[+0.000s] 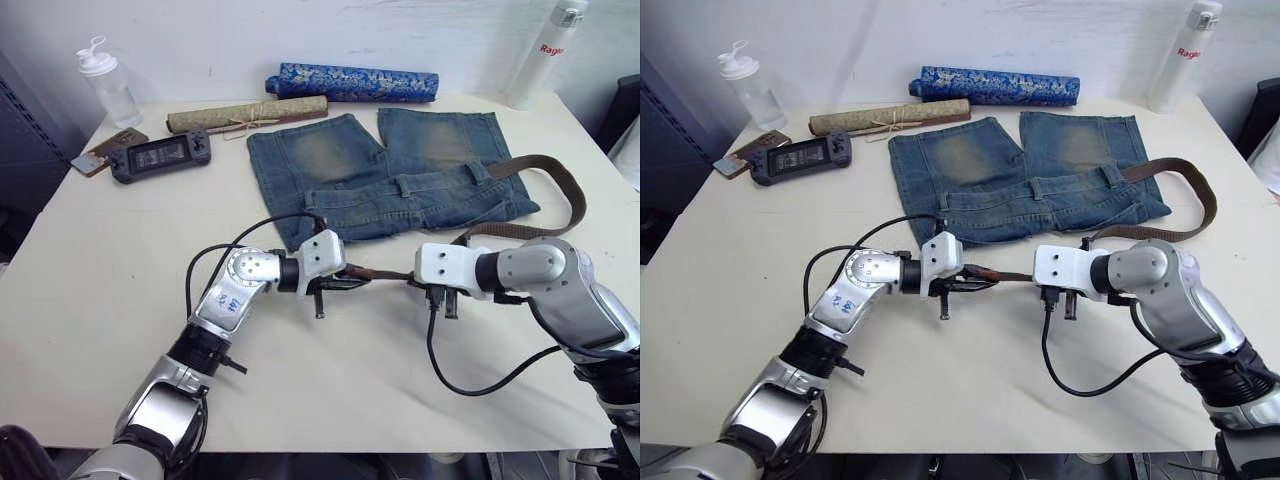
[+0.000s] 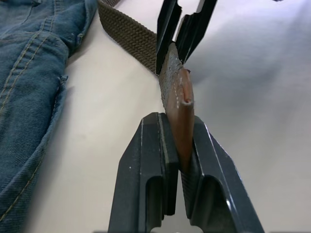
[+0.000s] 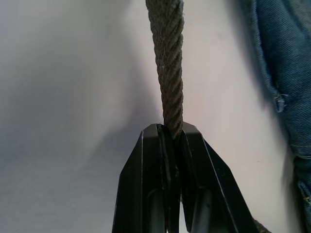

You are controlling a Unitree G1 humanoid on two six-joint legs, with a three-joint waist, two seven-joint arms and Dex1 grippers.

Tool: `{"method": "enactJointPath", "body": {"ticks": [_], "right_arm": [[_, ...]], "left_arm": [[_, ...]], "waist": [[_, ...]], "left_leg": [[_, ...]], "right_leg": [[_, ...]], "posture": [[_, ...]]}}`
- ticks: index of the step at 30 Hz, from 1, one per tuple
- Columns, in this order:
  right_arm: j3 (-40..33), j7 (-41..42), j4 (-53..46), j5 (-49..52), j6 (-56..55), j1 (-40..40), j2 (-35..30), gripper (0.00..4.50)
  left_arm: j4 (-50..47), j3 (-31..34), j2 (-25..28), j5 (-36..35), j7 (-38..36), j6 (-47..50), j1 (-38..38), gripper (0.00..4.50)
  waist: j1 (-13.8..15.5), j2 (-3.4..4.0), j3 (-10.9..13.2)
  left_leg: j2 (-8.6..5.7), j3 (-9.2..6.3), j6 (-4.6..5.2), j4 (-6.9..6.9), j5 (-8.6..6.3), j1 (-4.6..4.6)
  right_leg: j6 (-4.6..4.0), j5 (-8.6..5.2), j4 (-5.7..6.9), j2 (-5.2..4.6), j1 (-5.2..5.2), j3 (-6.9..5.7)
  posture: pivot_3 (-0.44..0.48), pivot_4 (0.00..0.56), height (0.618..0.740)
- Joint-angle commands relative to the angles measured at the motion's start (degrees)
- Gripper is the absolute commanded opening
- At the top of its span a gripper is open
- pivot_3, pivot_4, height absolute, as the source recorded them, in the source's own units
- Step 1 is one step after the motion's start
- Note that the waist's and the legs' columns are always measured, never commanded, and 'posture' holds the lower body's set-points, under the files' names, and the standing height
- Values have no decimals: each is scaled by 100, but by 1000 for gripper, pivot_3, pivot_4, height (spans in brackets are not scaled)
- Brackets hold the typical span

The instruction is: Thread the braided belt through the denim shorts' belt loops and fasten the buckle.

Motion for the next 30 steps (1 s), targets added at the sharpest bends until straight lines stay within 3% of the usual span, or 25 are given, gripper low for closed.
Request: {"method": "enactJointPath", "body": {"ticks": [1, 4, 6, 9, 10, 14, 17, 20, 22, 25, 30], "right_arm": [[-356, -270, -328, 155, 22, -21, 137, 0], [-716, -591, -307, 272, 51, -20, 261, 0], [-1124, -700, -392, 590, 251, -9, 357, 935], [-1701, -838, -555, 999, 633, 127, 427, 1937], [-1910, -895, -598, 1129, 818, 181, 431, 2517], [-3814, -615, -1081, 2812, 2878, 972, 535, 4254], [-4837, -325, -1639, 4625, 4400, 1703, 976, 4254], [-5266, -612, -1953, 5619, 4960, 2167, 1410, 4254], [-5421, -1400, -1873, 6095, 5428, 2043, 2128, 4254], [-5297, -2959, -1765, 6578, 5602, 1708, 3841, 4254], [-5235, -4684, -1455, 7302, 5066, 1331, 5309, 4254]], "left_arm": [[-170, 399, -158, -653, -190, 500, 14, 9], [-203, 491, -181, -745, -251, 678, 33, 9], [-237, 541, -204, -819, -281, 779, 35, 0], [-267, 636, -257, -941, -269, 937, 26, 0], [-263, 669, -279, -977, -245, 991, 16, 0], [-296, 1097, -532, -1543, 40, 1723, -10, 0], [-358, 1599, -819, -2168, 475, 2436, -49, 0], [-491, 1966, -971, -2682, 734, 3060, -63, 0], [-686, 2114, -976, -3006, 761, 3398, -9, 0], [-827, 2543, -1137, -3785, 1082, 4142, 25, 0], [-1137, 2673, -1241, -4354, 1450, 4776, 245, 0]], "waist": [[1, 0, 0], [2, 0, 0], [6, -1, 1], [14, -1, 1], [14, -1, 1], [73, -4, 2], [136, -4, 2], [112, -1, 2], [69, 0, 2], [7, -6, -2], [-6, 29, -5]], "left_leg": [[0, 0, 0, 0, 0, 0], [0, -3, -4, 0, 3, 0], [0, -3, -26, 1, 15, -1], [-3, -2, -32, 0, 19, -2], [-3, -3, -32, 0, 19, -2], [-9, -14, -28, 0, 19, -3], [-11, -25, -12, -8, 14, -1], [-4, -26, 4, -16, 9, 8], [-2, -19, 3, -14, 13, 11], [16, -29, -3, -16, 18, 24], [11, -29, -57, -32, 48, 14]], "right_leg": [[0, 0, 0, 0, 0, 0], [0, 0, 0, 0, 0, 0], [0, 0, -1, -1, 1, -1], [0, 0, -2, -2, 1, -1], [0, 0, -2, -3, 2, -1], [-1, 0, -5, -3, 8, -5], [-2, 0, -8, -2, 12, -8], [-3, 0, -9, 2, 13, -7], [-2, 5, -7, 1, 12, -3], [-10, 10, -10, 14, 26, -12], [-15, 8, -3, 16, 2, 4]], "posture": [[0, 150, 637], [0, 150, 637], [0, 150, 637], [0, 150, 637], [0, 150, 637], [0, 150, 637], [0, 150, 637], [0, 150, 637], [0, 150, 637], [0, 150, 637], [0, 150, 637]]}}
